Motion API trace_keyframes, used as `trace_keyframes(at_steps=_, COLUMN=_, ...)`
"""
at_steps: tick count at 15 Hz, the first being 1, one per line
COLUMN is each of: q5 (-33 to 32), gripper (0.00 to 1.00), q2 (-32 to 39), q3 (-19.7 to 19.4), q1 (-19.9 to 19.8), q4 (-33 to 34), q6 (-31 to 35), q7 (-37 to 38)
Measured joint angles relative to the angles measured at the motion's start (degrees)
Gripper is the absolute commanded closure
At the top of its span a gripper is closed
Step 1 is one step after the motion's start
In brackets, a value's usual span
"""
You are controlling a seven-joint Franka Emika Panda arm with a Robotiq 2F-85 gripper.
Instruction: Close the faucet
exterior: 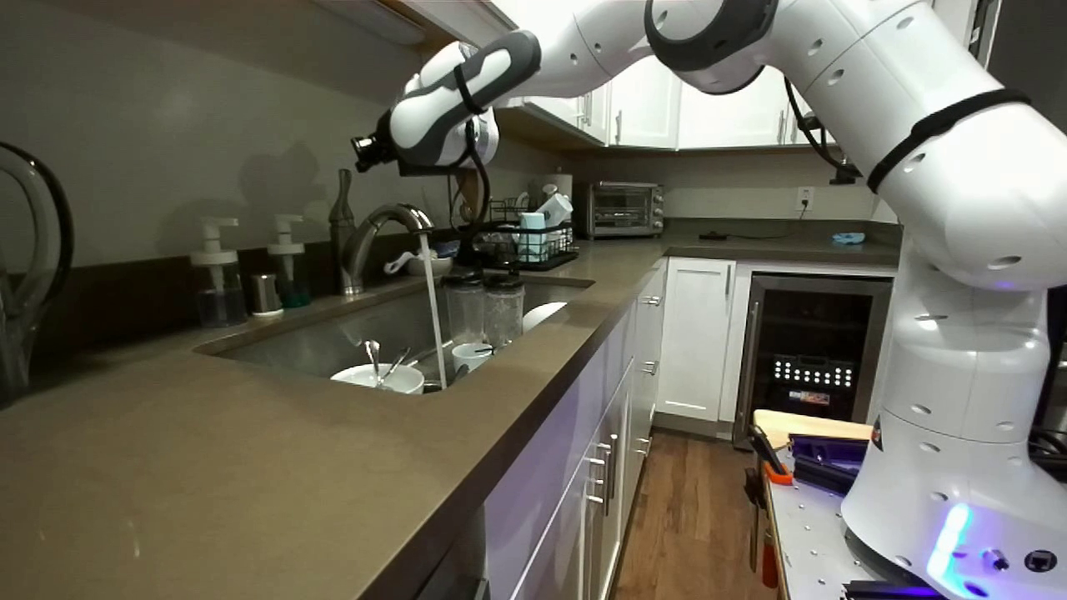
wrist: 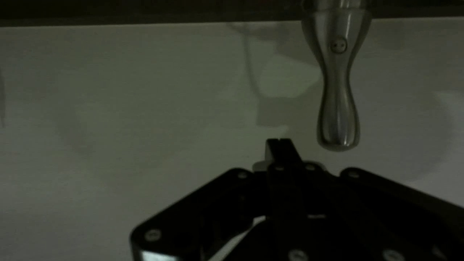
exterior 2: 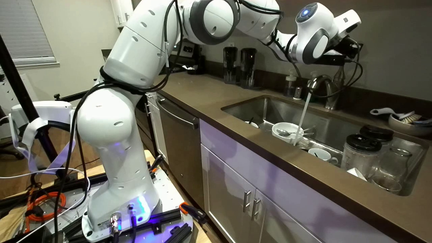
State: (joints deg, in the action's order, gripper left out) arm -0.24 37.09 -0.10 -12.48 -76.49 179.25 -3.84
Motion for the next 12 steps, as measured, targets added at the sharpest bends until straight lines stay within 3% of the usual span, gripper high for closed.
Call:
trace_keyframes(at_steps=5, q5=0.0, gripper=0.96, q2=-0.11, q3=-0.27, q1=0.03, q4=1.45, q6=-0.15, q7=0.29)
trace_keyframes(at_steps=12, q5=0.0, gripper=0.96, q2=0.24, q3=3.23, q1=-0.17, q4=4.92, q6=-3.82, q7=0.29)
